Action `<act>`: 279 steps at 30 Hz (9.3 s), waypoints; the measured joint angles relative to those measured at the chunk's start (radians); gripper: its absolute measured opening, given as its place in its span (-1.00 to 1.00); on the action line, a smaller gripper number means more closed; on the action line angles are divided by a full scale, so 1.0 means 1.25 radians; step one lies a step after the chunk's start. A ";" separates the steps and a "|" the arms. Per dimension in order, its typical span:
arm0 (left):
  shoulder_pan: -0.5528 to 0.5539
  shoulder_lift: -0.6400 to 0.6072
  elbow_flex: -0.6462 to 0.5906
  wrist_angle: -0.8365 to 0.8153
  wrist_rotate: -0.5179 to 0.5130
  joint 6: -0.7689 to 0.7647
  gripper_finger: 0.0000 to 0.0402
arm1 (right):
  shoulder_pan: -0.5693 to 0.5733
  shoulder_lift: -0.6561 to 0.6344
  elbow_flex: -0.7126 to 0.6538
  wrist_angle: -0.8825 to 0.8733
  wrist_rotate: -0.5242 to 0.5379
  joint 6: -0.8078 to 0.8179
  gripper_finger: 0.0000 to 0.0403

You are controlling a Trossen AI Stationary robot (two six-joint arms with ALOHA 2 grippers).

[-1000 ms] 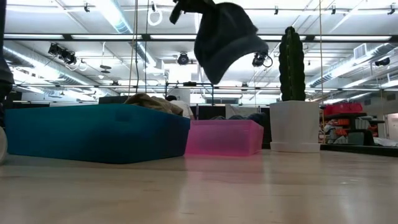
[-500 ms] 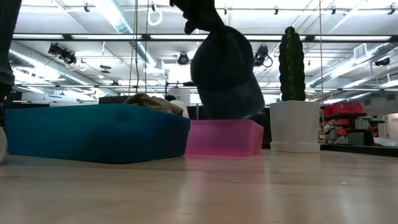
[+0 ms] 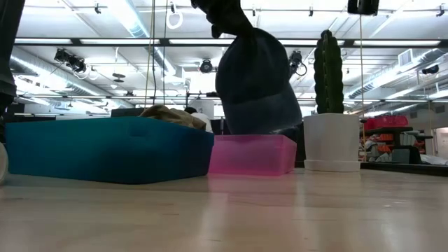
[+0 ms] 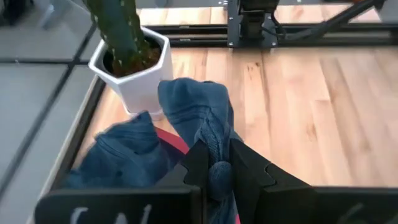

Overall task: Pick & Place hat
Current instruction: Put the blue cap into the red bin, then put the top brown cap into the blue bin

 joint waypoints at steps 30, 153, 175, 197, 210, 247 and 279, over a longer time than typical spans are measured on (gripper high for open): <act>0.055 0.001 0.000 -0.084 0.070 0.321 -0.78 | 0.013 0.190 0.233 -0.446 0.158 -0.189 -1.00; 0.024 -0.138 -0.006 -0.565 -0.285 -0.549 0.12 | 0.013 0.202 0.232 -0.304 0.158 -0.355 -0.43; 0.089 0.015 -0.005 -0.598 -0.213 -0.456 0.12 | 0.012 0.203 0.232 -0.291 0.151 -0.355 0.22; 0.151 0.161 -0.121 -0.490 -0.184 -0.271 0.12 | 0.012 0.203 0.232 -0.288 0.152 -0.354 0.20; 0.196 0.161 -0.258 -0.374 -0.206 -0.247 0.11 | 0.013 0.203 0.232 -0.271 0.152 -0.355 0.20; 0.216 -0.206 -0.166 -0.444 -0.310 -0.266 -0.94 | 0.012 0.203 0.232 -0.259 0.154 -0.341 0.20; -0.023 -0.482 -0.108 0.167 -0.239 -0.129 -0.94 | -0.102 0.202 0.199 0.017 0.246 -0.167 0.20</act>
